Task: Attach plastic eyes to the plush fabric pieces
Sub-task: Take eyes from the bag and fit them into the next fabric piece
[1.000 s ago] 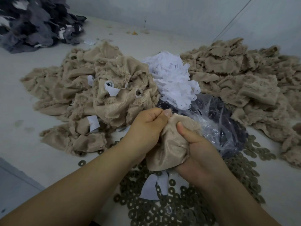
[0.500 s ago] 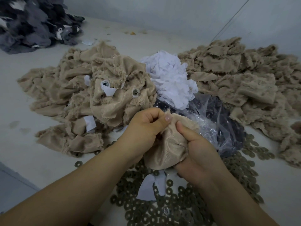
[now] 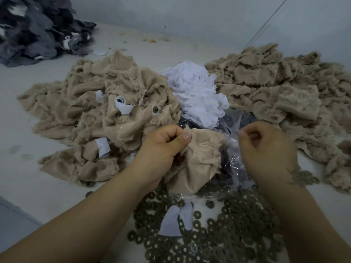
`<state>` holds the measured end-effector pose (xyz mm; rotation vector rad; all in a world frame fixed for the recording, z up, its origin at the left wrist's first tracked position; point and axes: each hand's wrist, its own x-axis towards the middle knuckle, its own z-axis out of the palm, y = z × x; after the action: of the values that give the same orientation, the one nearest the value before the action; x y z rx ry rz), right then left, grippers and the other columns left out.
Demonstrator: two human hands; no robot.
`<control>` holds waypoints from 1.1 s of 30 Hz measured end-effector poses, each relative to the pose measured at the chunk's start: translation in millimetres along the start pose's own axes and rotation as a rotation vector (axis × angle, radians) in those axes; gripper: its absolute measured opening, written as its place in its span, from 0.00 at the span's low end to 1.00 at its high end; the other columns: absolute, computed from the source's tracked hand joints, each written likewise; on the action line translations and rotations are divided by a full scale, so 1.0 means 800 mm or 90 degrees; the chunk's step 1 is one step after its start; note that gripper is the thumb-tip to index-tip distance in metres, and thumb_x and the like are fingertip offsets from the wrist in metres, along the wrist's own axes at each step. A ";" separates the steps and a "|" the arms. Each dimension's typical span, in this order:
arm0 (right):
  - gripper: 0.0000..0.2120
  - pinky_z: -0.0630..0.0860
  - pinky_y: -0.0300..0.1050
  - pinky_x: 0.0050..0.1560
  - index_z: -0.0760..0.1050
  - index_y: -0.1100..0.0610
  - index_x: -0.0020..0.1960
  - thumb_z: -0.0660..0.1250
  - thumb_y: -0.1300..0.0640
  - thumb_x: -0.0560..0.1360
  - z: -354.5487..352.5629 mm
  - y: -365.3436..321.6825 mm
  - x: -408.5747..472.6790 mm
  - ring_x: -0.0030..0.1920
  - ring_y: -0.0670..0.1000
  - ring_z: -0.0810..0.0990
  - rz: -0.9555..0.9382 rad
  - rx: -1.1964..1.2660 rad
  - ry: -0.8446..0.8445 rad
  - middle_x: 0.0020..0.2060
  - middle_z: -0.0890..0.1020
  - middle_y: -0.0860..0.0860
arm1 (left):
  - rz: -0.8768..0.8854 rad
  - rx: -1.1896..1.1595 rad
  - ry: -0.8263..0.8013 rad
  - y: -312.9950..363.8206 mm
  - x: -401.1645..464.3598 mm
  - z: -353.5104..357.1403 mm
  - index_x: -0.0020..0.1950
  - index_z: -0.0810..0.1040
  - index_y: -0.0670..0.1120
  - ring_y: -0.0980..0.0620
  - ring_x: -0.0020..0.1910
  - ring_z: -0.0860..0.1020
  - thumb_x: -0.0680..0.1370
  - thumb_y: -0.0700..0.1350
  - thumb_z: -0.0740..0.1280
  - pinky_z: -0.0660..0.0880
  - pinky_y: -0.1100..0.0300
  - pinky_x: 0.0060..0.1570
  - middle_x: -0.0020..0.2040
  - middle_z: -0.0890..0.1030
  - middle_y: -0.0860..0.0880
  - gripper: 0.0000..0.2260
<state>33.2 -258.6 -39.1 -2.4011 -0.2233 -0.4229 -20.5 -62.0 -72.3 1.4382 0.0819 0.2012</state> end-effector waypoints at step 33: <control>0.04 0.59 0.43 0.32 0.81 0.62 0.47 0.67 0.65 0.75 0.036 0.070 0.030 0.36 0.55 0.73 -0.063 -0.246 -0.178 0.37 0.78 0.55 | 0.000 0.044 -0.035 -0.015 -0.005 0.017 0.35 0.76 0.46 0.46 0.36 0.68 0.79 0.43 0.66 0.68 0.51 0.42 0.35 0.71 0.43 0.13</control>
<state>77.5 -281.0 -84.6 -2.8374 -0.4193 -0.1832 -21.4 -77.5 -82.8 1.5112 0.0442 0.1591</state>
